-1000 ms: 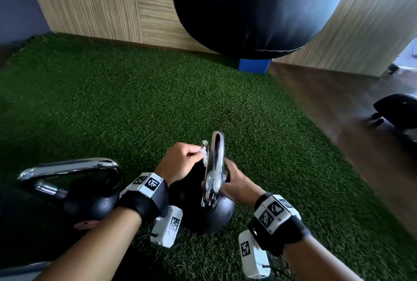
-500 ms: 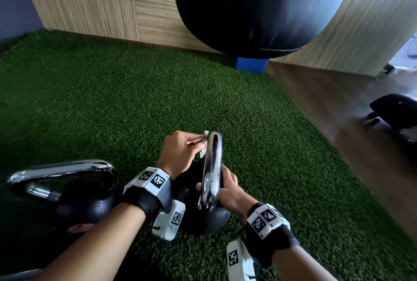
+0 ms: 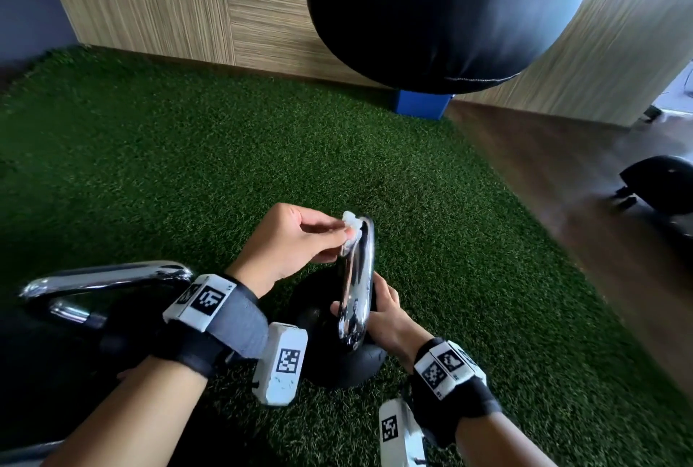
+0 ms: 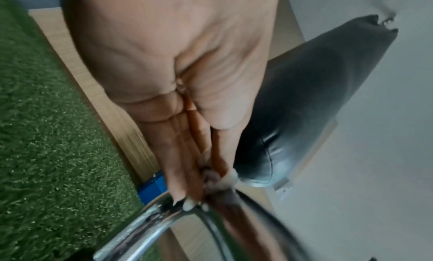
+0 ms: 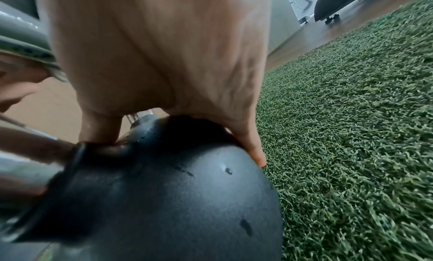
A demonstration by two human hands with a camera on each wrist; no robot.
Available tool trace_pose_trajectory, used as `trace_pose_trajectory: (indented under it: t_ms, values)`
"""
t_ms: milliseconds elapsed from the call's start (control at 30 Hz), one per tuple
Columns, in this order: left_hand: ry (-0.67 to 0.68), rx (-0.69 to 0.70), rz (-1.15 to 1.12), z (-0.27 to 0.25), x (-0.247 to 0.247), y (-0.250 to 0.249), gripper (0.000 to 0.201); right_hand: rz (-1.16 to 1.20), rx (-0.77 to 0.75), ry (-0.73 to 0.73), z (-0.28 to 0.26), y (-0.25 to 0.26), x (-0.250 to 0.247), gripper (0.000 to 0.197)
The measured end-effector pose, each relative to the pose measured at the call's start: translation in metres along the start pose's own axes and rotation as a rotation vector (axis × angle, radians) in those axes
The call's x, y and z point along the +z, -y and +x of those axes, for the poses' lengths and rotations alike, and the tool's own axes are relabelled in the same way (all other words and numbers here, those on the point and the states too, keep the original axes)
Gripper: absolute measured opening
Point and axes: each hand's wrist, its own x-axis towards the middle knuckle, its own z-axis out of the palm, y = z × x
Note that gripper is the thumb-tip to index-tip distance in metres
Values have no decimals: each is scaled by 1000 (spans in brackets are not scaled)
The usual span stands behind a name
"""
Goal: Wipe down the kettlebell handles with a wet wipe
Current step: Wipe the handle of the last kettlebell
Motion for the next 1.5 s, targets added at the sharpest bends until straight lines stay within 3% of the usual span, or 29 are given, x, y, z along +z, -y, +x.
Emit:
trace_pose_trajectory:
  t_ms: [133, 267, 333, 400, 467, 567, 733, 833, 967, 1067, 1167, 1267, 1333, 1400, 1500]
  values:
    - [168, -128, 32, -17, -10, -6, 33, 2, -11, -16, 3, -3, 1, 100]
    - [52, -33, 146, -30, -2, -8, 20, 22, -31, -15, 4, -4, 2, 99]
    - [25, -77, -9, -38, 2, -4, 20, 27, -43, -17, 4, -6, 2, 99]
    - [88, -163, -119, -49, 0, -2, 16, 27, -43, -13, 3, -5, 2, 104]
    - [161, -164, -39, -56, -6, 0, 17, 17, -41, -12, 1, -2, 3, 113]
    - [157, -37, 190, -61, -12, 2, 28, 23, -49, -7, 2, 0, 2, 121]
    - [317, -81, 381, -65, -14, 10, 22, 24, -43, -1, 2, -1, 3, 113]
    - [294, -72, 500, -65, -11, 12, 22, 15, -49, -4, 3, -2, 3, 119]
    - [243, -85, 602, -65, -9, 17, 16, 43, -42, -14, 6, -6, 3, 100]
    - [175, -78, 714, -68, 0, 27, 16, 34, -39, -26, 7, -7, 5, 98]
    - [114, -62, 736, -70, 8, 34, 22, 27, -39, -41, 5, -4, 4, 100]
    - [156, -70, 716, -67, 5, 33, 22, -58, -28, -48, -3, 4, 0, 99]
    - [141, -81, 692, -64, -2, 25, 22, -194, -87, -143, -11, 13, -8, 82]
    - [65, -59, 621, -60, -13, 11, 24, -249, -215, -355, -22, 29, -20, 55]
    - [-31, 3, 302, -56, -22, -18, 23, -116, -465, -693, -41, 61, -38, 27]
